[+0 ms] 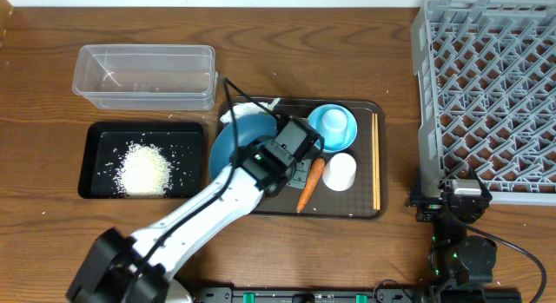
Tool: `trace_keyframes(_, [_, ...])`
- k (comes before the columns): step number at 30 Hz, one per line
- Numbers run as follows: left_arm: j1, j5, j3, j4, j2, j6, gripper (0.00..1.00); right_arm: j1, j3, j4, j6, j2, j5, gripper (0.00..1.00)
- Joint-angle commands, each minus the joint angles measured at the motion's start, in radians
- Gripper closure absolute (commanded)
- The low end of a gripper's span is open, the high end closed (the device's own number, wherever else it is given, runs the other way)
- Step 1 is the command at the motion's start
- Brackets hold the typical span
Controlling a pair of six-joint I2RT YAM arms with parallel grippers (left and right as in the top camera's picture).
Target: Sort waste into correct bins and load items into the dishwasher rack
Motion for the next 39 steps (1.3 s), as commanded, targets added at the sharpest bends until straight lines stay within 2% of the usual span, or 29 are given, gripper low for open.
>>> trace_keyframes(1, [-0.002,-0.021,0.008,0.004,0.029,-0.029,0.93,-0.006,-0.002,-0.004,-0.009,0.000,-0.003,0.01])
trace_keyframes(6, [-0.004,-0.019,0.008,0.004,0.052,-0.077,0.92,-0.006,-0.002,-0.004,-0.009,0.000,-0.003,0.01])
trace_keyframes(14, [-0.009,0.034,0.008,0.003,0.058,-0.078,0.73,-0.006,-0.002,-0.004,-0.009,0.000,-0.003,0.01])
trace_keyframes(20, [-0.008,0.034,0.032,-0.051,0.023,-0.105,0.71,-0.006,-0.002,-0.004,-0.009,0.000,-0.003,0.01])
trace_keyframes(26, [-0.008,0.033,0.071,-0.167,-0.089,-0.115,0.71,-0.006,-0.002,-0.004,-0.009,0.000,-0.003,0.01])
trace_keyframes(31, [0.008,0.022,0.071,-0.270,-0.223,-0.114,0.66,-0.006,-0.002,-0.004,-0.009,0.000,-0.003,0.01])
trace_keyframes(34, [0.041,-0.078,0.071,-0.357,-0.309,-0.114,0.65,-0.006,-0.002,-0.004,-0.009,0.000,-0.003,0.01])
trace_keyframes(35, [0.058,-0.132,0.071,-0.389,-0.336,-0.115,0.60,-0.006,-0.002,-0.004,-0.009,0.000,-0.003,0.01])
trace_keyframes(36, [0.078,-0.182,0.071,-0.420,-0.363,-0.116,0.23,-0.006,-0.002,-0.004,-0.009,0.000,-0.003,0.01])
trace_keyframes(37, [0.105,-0.226,0.071,-0.450,-0.389,-0.116,0.02,-0.006,-0.002,-0.004,-0.009,0.000,-0.003,0.01])
trace_keyframes(39, [0.159,-0.264,0.070,-0.498,-0.425,-0.116,0.02,-0.006,-0.002,-0.004,-0.009,0.000,-0.003,0.01])
